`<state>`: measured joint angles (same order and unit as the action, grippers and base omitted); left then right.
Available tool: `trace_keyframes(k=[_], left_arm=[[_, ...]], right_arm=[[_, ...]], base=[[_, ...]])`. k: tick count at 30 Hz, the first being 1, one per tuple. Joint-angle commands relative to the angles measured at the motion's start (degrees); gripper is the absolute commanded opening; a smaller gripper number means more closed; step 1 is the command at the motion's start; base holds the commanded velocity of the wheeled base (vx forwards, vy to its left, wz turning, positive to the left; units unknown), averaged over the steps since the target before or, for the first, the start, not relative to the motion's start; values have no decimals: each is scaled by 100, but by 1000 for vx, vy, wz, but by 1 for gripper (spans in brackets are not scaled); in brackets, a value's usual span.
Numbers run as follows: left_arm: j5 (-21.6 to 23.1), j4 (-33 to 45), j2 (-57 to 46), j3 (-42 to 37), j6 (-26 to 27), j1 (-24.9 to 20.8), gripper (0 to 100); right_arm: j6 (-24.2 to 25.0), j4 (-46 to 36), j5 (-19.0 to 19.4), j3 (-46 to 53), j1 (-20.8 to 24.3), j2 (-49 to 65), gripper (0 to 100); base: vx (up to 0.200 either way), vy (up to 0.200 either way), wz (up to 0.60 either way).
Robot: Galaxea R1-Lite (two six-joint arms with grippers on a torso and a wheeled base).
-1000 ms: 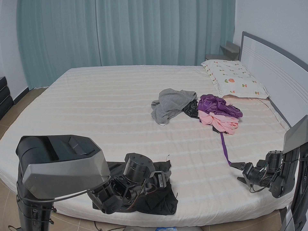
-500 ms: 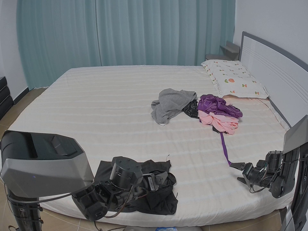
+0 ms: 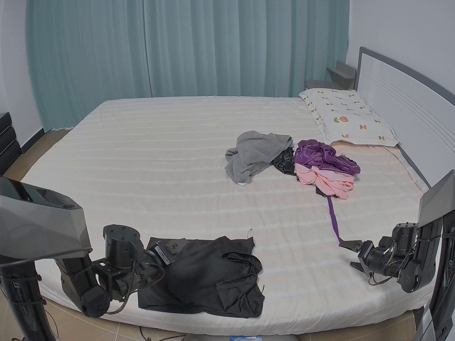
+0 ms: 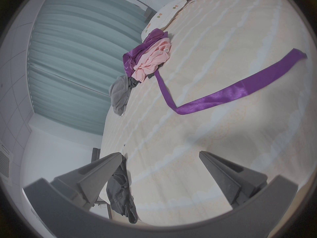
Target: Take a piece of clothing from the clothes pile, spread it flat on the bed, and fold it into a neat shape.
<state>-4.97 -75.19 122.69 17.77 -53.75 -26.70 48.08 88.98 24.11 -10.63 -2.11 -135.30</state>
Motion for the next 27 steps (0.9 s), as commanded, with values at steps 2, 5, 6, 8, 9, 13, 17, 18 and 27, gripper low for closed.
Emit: trace_keyframes(k=[2, 5, 6, 8, 9, 13, 17, 18, 27], left_arm=[[489, -57, 352, -169, -241, 596, 100], [576, -83, 467, -107, -329, 657, 100], [620, -75, 493, -90, -338, 675, 100], [664, -75, 519, -99, -338, 675, 100], [664, -75, 528, -99, -338, 675, 100], [673, -83, 590, -90, -338, 675, 100], [673, -83, 643, -55, -347, 675, 100], [673, -83, 643, -55, -347, 675, 100], [673, -83, 651, -46, -347, 675, 100]], right_arm=[[0, 76, -3, -18, 9, -5, 100], [8, 76, -12, -18, 9, 4, 100], [8, 76, -12, 0, 18, 13, 100], [17, 76, -21, 8, 70, 48, 100], [17, 76, -47, 17, 105, 65, 100], [26, 76, -82, 43, 202, 171, 100], [17, 76, -223, 149, 387, 426, 100], [17, 76, -372, 175, 492, 549, 100], [-44, 76, -1673, 457, 1802, 900, 100]], base=[[0, 200, 0], [0, 200, 0], [0, 200, 0], [0, 200, 0], [0, 200, 0], [0, 200, 0], [0, 200, 0], [0, 200, 0], [0, 200, 0]])
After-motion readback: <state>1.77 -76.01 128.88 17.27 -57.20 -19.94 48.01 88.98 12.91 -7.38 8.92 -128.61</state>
